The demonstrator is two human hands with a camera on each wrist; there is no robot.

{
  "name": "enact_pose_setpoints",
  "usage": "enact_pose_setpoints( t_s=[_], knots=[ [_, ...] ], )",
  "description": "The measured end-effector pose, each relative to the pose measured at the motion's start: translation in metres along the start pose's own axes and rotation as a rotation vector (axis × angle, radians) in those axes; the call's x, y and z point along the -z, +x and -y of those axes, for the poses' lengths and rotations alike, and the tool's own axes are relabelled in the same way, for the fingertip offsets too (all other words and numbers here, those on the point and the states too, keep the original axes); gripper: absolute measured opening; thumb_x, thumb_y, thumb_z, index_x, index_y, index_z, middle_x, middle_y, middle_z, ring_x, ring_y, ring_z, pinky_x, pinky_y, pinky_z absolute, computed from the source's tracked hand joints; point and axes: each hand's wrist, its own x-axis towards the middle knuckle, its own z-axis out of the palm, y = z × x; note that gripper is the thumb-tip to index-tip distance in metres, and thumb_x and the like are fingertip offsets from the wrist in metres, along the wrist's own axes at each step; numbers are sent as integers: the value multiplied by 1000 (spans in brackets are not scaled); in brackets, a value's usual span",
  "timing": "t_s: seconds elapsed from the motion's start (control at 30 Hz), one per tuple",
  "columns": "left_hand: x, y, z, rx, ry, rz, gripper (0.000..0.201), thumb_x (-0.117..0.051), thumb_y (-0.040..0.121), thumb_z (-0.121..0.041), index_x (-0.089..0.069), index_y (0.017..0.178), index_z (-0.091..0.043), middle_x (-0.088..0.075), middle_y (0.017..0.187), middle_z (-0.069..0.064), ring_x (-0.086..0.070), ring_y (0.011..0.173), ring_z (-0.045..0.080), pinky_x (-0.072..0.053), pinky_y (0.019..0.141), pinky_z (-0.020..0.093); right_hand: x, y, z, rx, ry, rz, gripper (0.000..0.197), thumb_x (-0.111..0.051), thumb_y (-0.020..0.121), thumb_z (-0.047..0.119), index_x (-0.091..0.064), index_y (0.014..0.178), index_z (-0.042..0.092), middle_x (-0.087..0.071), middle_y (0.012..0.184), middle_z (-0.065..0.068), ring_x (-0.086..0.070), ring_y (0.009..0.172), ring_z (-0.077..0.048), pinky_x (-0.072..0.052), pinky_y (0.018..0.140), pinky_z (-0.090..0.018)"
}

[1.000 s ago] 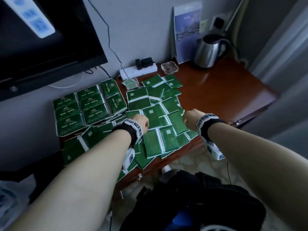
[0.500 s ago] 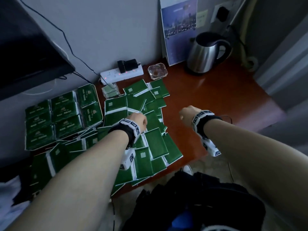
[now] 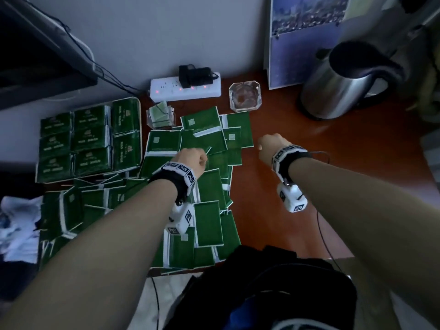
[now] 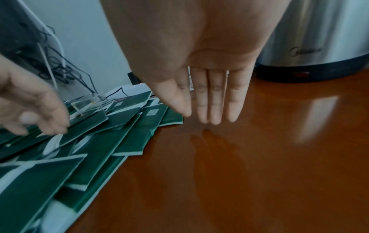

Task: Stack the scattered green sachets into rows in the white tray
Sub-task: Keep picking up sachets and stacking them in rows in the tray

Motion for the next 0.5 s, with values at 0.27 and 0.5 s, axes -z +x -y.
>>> enact_pose_setpoints(
  t_s=[0.27, 0.5],
  knots=[
    [34, 70, 15, 49, -15, -96, 22, -59, 94, -19, -67, 115, -18, -69, 113, 4, -64, 102, 25, -54, 90, 39, 23, 68, 14, -187, 260, -81, 19, -56, 89, 18, -64, 102, 7, -66, 108, -21, -60, 82, -35, -46, 65, -33],
    [43, 141, 17, 43, 151, -97, 53, -77, 82, -30, -51, 127, -19, -49, 123, 9, -52, 113, 31, -49, 89, 47, 15, 111, 34, -358, 383, -127, 66, -73, 81, 56, -56, 121, 6, -63, 117, -13, -64, 105, -33, -55, 83, -39]
  ],
)
